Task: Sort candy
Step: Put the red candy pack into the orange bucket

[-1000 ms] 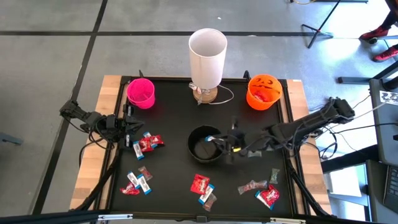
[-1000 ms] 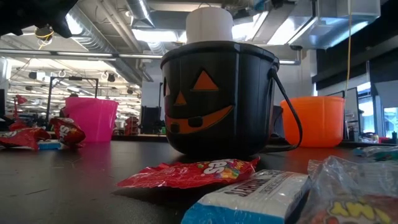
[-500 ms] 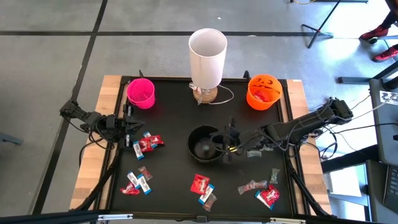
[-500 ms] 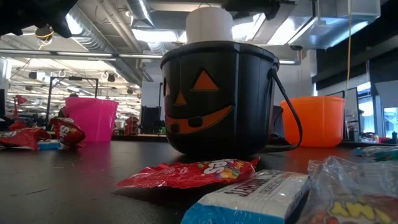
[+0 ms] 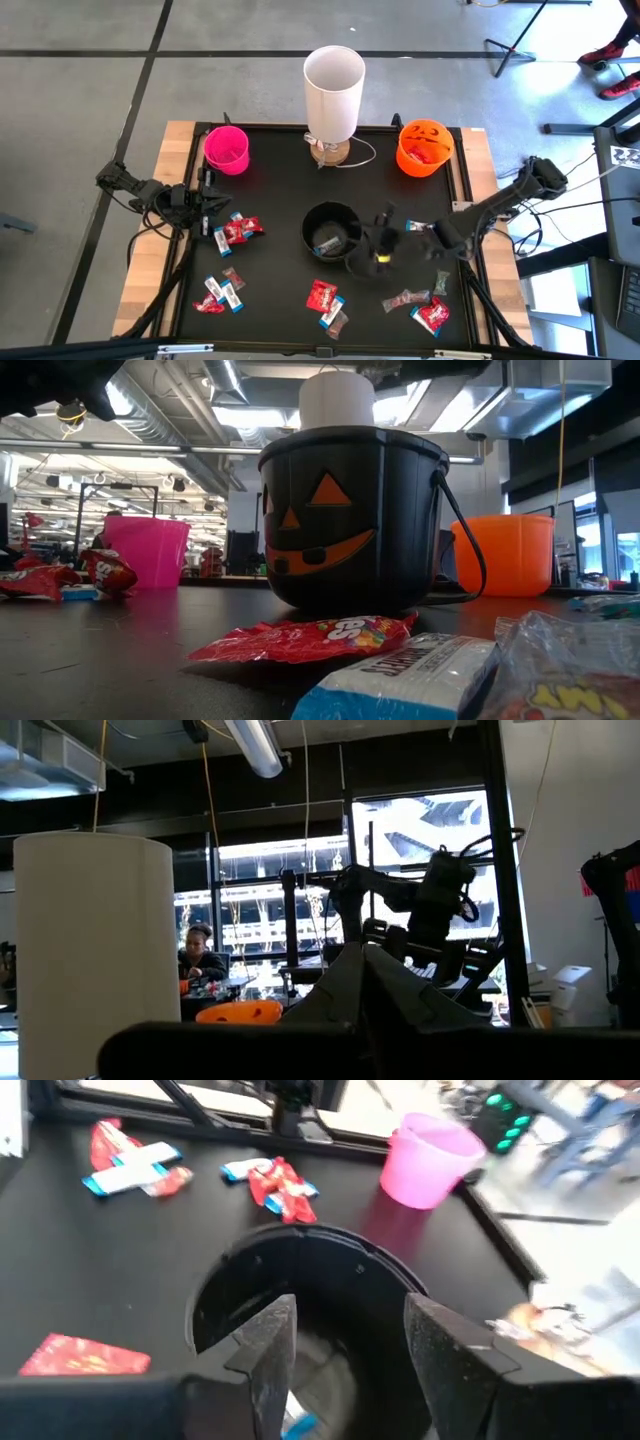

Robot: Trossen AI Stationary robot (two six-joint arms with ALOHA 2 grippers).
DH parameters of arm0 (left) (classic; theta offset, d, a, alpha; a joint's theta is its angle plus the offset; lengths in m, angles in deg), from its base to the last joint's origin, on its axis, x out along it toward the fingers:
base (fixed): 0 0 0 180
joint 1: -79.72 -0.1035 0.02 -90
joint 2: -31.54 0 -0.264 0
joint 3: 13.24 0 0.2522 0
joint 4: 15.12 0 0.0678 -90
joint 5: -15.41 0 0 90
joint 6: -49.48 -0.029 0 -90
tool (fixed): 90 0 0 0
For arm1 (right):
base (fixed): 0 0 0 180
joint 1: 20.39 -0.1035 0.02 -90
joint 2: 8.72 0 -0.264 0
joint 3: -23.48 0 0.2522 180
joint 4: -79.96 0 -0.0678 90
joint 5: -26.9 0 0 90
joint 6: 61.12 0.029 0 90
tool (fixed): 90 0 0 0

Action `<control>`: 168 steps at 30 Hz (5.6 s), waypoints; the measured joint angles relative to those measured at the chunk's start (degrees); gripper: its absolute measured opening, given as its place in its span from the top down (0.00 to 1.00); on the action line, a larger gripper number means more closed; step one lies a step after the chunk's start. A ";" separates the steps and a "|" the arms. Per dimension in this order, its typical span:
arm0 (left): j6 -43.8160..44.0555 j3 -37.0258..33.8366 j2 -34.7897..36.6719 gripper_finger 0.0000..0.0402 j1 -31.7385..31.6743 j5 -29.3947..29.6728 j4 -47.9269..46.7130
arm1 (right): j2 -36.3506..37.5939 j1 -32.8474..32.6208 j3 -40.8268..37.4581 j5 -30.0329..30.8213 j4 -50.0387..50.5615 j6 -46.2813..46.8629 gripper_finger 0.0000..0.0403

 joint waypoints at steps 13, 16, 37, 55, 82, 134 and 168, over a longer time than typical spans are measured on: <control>0.00 -0.02 0.00 0.99 0.01 0.02 -0.02 | 0.02 -11.82 -0.02 16.59 10.66 12.25 0.54; 0.00 -0.01 -0.01 0.99 0.01 0.00 -0.01 | 0.02 -11.97 -0.02 15.76 11.71 14.23 0.54; 6.28 -0.01 0.00 0.99 0.00 -3.19 7.15 | 0.07 -14.81 -0.02 16.04 11.56 14.91 0.54; 15.16 7.68 -9.04 0.99 -0.01 -2.00 15.67 | 0.07 -14.52 -0.02 21.92 11.93 14.76 0.54; 33.73 47.14 -51.16 0.85 -1.78 14.53 -51.46 | 14.13 -11.42 -0.07 -4.34 -2.38 -10.37 0.54; 52.91 47.67 -87.30 0.42 -1.79 0.25 -80.02 | 34.12 -9.17 -30.97 -0.06 -22.28 2.87 0.54; 57.56 47.63 -93.20 0.78 -5.54 -1.60 -80.49 | 34.10 -9.17 -30.97 -0.08 -22.32 4.14 0.54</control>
